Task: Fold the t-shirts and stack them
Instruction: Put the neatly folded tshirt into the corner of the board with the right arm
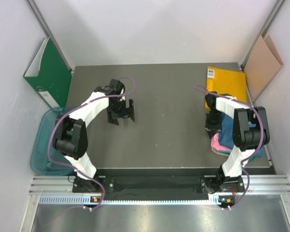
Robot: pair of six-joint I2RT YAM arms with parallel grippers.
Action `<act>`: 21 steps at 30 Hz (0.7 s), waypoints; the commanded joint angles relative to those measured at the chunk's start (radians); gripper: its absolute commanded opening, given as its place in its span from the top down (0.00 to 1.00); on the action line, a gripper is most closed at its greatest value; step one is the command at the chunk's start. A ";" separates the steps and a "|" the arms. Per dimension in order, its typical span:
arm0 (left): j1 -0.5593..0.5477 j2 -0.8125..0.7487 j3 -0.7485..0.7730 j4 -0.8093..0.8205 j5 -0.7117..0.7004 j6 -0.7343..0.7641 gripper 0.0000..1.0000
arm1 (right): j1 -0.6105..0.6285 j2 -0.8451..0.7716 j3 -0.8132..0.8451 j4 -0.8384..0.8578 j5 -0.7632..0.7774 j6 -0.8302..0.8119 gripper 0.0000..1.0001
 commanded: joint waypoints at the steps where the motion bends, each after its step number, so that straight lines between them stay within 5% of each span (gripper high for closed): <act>1: 0.004 0.006 0.059 0.014 0.018 0.000 0.01 | -0.109 -0.023 -0.033 -0.109 0.084 0.036 1.00; 7: 0.004 0.012 0.080 0.017 0.027 -0.004 0.01 | -0.283 -0.037 -0.032 -0.102 0.105 0.033 1.00; 19: 0.004 0.055 0.145 0.011 0.045 0.008 0.01 | -0.232 -0.017 -0.045 -0.123 0.012 0.028 1.00; 21: 0.004 0.063 0.157 0.011 0.050 0.012 0.01 | -0.174 -0.021 -0.036 -0.125 -0.005 0.033 0.89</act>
